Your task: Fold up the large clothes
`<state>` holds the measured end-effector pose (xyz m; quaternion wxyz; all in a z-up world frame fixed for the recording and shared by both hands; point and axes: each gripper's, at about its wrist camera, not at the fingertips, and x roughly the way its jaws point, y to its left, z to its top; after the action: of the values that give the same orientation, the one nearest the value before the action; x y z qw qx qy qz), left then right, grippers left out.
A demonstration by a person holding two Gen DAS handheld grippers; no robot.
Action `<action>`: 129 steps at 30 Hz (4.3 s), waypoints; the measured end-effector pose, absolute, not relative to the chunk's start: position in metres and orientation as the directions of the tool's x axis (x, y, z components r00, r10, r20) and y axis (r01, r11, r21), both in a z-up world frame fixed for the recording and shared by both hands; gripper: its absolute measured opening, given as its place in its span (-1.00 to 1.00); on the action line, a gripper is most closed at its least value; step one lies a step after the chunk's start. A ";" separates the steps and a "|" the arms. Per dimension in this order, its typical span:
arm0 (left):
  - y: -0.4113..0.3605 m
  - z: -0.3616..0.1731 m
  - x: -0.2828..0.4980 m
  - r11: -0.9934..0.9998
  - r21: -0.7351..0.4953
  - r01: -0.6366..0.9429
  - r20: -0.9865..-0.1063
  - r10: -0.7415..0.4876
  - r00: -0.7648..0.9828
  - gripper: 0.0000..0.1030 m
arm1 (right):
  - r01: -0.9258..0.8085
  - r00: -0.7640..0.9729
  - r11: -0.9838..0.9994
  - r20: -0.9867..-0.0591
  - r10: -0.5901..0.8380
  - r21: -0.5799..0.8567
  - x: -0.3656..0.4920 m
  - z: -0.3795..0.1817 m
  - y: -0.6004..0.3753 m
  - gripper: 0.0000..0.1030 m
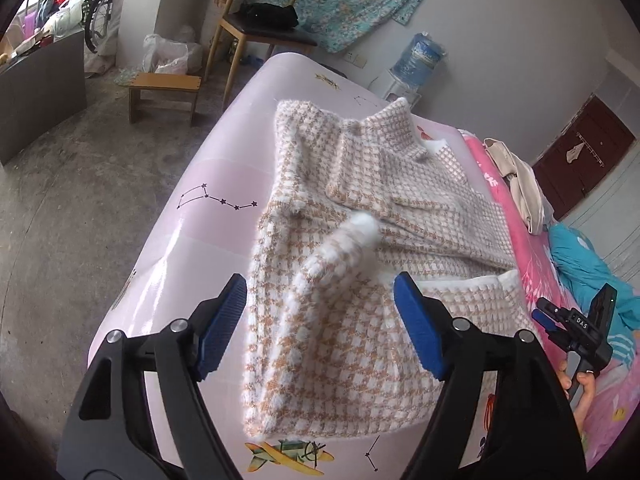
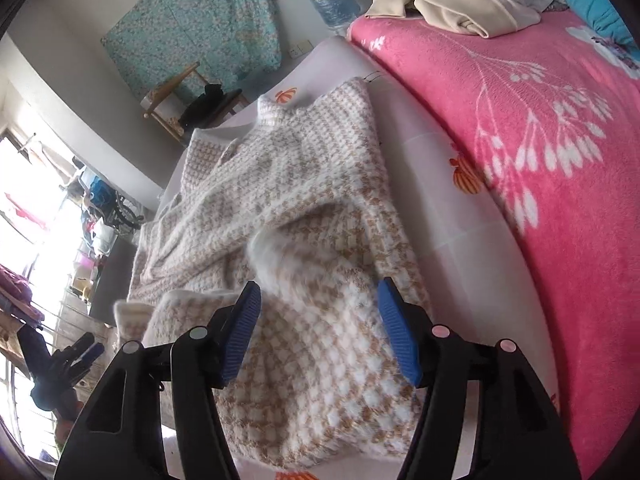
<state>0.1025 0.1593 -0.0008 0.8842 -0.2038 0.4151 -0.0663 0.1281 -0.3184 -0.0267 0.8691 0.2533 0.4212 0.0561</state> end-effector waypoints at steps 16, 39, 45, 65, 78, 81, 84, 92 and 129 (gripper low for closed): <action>0.046 -0.053 0.073 0.970 -0.167 0.177 -0.834 -0.235 0.499 0.36 | -0.314 0.459 0.933 -0.832 0.312 0.177 0.090 -0.052 -0.188 -0.45; 0.148 -0.076 0.064 0.746 -0.644 -0.167 -0.649 -0.417 0.637 0.18 | 0.194 0.653 0.876 -0.725 0.222 0.443 0.069 -0.072 -0.303 0.04; 0.117 -0.053 0.070 0.933 -0.338 -0.122 -0.744 -0.185 0.642 -0.58 | 0.136 0.696 0.959 -0.713 0.087 0.250 0.070 -0.049 -0.277 -0.68; 0.164 -0.033 0.014 0.890 -0.444 -0.106 -0.769 -0.318 0.554 -0.34 | 0.132 0.542 0.909 -0.796 0.269 0.396 0.024 -0.049 -0.317 -0.49; 0.191 -0.001 0.027 0.856 -0.508 -0.089 -0.647 -0.312 0.695 -0.01 | 0.016 0.632 0.897 -0.700 0.332 0.441 0.042 -0.002 -0.326 0.13; 0.142 0.005 0.053 0.885 -0.461 0.067 -0.654 -0.390 0.648 -0.01 | -0.112 0.587 0.885 -0.688 0.427 0.453 0.070 -0.004 -0.290 0.13; 0.103 -0.005 0.077 0.905 -0.395 0.156 -0.699 -0.406 0.589 0.01 | -0.159 0.537 0.874 -0.703 0.466 0.458 0.095 -0.016 -0.272 0.13; 0.149 -0.044 0.100 0.907 -0.416 -0.070 -0.763 -0.306 0.569 0.04 | 0.025 0.476 0.875 -0.776 0.414 0.483 0.121 -0.055 -0.313 0.13; 0.068 -0.034 0.106 0.982 -0.122 0.146 -0.811 -0.183 0.555 -0.55 | -0.149 0.450 0.928 -0.812 0.372 0.342 0.143 -0.049 -0.241 -0.70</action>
<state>0.1061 0.0678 -0.0345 0.8816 -0.0201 0.4623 -0.0934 0.1431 -0.2413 -0.0490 0.8442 0.1109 0.5013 0.1542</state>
